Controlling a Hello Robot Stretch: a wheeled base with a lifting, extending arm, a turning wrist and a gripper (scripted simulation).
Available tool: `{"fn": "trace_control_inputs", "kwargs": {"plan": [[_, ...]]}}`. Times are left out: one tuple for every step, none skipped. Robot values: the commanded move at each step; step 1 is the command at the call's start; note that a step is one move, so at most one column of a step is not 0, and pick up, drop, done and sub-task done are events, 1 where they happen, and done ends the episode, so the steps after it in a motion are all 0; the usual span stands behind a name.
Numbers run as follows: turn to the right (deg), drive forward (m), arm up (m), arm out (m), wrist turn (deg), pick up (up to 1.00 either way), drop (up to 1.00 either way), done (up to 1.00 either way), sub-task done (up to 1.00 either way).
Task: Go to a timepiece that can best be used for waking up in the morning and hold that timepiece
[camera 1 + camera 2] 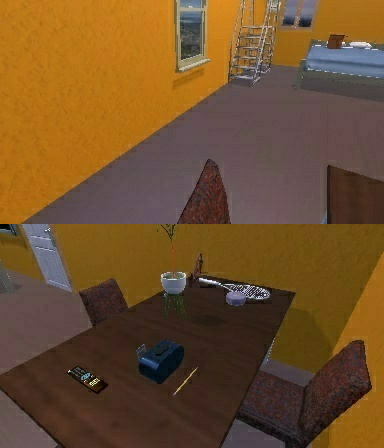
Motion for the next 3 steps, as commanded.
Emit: {"fn": "trace_control_inputs", "kwargs": {"plan": [[0.0,0.00,0.50,0.00,0.0,0.00,0.00,0.00,0.00],[0.0,0.00,0.50,0.00,0.0,0.00,0.00,0.00,0.00],[0.0,0.00,0.10,0.00,0.0,0.00,0.00,0.00,0.00]]}}
